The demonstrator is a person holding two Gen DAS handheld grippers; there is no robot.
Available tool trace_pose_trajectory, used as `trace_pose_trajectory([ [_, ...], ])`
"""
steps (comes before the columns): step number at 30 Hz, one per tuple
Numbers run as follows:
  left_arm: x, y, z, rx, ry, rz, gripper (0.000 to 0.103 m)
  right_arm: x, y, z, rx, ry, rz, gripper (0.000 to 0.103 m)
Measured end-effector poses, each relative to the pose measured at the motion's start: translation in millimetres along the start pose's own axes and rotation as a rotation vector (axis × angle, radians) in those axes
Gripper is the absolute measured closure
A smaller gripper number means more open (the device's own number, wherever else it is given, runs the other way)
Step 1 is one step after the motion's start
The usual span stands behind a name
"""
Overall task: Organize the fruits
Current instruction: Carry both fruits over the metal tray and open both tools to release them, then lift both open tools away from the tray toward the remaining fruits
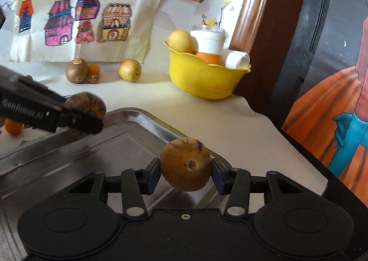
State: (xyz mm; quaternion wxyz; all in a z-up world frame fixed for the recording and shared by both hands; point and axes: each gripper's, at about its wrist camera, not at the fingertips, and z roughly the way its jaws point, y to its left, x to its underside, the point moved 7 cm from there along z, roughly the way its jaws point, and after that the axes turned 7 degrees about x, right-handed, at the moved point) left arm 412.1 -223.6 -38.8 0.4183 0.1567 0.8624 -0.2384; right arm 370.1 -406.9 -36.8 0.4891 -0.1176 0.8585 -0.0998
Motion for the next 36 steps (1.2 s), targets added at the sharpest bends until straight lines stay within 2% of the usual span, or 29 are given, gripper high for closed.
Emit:
trace_pose_trajectory([
  [20, 12, -3, 16, -0.028, 0.075, 0.007, 0.054, 5, 3, 10, 0.010, 0.023, -0.010, 0.053],
  [26, 11, -3, 13, -0.027, 0.060, -0.011, 0.053, 5, 3, 3, 0.030, -0.002, -0.042, 0.045],
  [28, 8, -4, 9, -0.019, 0.040, -0.019, 0.046, 5, 3, 0, 0.031, -0.005, -0.049, 0.041],
  [32, 6, -6, 0, -0.025, 0.022, -0.025, 0.042, 7, 5, -10, 0.037, -0.018, -0.055, 0.037],
  [36, 5, -8, -15, -0.046, -0.006, -0.037, 0.026, 4, 5, -24, 0.037, -0.042, -0.027, 0.027],
])
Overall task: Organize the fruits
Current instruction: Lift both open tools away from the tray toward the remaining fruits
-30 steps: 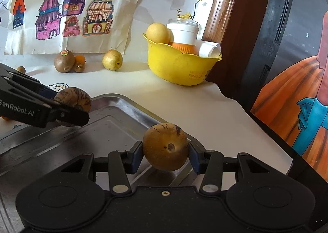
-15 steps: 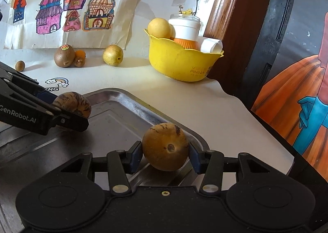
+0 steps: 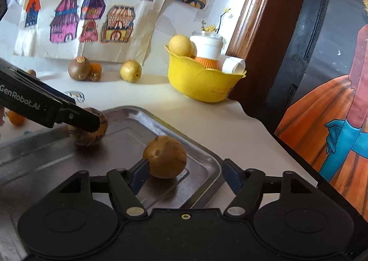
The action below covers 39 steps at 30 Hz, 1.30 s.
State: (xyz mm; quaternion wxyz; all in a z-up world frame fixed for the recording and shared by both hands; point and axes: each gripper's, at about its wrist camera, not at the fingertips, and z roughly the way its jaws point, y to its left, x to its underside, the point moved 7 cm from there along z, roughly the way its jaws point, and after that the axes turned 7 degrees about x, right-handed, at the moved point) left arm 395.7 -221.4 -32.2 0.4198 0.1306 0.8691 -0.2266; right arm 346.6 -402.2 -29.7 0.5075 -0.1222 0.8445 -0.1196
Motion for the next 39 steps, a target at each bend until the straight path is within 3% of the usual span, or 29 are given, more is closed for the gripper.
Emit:
trace_pose_trajectory([
  [7, -4, -4, -45, -0.044, -0.079, -0.023, 0.000, -8, 7, -38, -0.003, -0.043, 0.035, 0.010],
  [10, -1, -6, -69, -0.082, -0.122, -0.014, 0.001, -11, 15, -61, -0.021, -0.070, 0.041, 0.004],
  [19, 28, -9, -132, -0.128, -0.179, 0.006, 0.000, -12, 47, -128, -0.067, -0.101, 0.042, 0.001],
  [31, 80, 24, -197, -0.198, -0.167, -0.011, 0.000, 8, 88, -172, -0.132, -0.014, 0.119, 0.001],
  [39, 106, 46, -228, -0.234, -0.154, -0.020, 0.000, 21, 131, -188, -0.208, 0.054, 0.095, 0.001],
])
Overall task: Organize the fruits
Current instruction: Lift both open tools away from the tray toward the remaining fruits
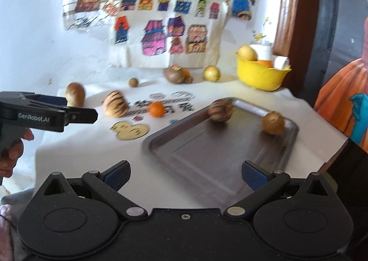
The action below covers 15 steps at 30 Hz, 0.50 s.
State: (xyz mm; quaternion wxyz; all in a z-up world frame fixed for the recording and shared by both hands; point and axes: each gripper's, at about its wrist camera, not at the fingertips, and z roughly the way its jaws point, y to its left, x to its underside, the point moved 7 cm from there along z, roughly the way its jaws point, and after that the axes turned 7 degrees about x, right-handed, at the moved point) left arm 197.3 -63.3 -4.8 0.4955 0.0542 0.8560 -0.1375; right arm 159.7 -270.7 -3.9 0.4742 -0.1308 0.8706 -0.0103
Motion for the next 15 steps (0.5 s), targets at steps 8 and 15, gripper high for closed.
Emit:
trace_pose_trajectory([
  [8, 16, 37, -19, -0.043, 0.022, -0.015, 0.000, 4, 43, 6, -0.079, 0.045, -0.056, 0.001],
  [15, 28, 72, -29, -0.097, 0.046, -0.047, 0.000, 3, 74, 19, -0.139, 0.075, -0.115, 0.001],
])
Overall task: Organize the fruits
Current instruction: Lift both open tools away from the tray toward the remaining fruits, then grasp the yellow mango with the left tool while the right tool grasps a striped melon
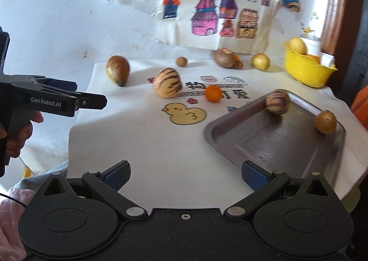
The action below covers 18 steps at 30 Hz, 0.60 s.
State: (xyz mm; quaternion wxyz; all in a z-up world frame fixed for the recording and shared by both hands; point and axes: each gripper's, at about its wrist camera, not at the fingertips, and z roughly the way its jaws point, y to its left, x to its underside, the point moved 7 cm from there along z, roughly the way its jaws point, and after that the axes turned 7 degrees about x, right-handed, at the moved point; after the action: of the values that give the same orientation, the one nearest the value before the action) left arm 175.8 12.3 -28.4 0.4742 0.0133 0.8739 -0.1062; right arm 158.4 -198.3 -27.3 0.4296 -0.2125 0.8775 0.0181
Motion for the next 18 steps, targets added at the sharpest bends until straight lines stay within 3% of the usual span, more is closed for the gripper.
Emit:
trace_pose_trajectory([
  [18, -16, 54, 20, -0.057, 0.009, -0.077, 0.000, -37, 30, 57, -0.058, 0.002, -0.168, 0.001],
])
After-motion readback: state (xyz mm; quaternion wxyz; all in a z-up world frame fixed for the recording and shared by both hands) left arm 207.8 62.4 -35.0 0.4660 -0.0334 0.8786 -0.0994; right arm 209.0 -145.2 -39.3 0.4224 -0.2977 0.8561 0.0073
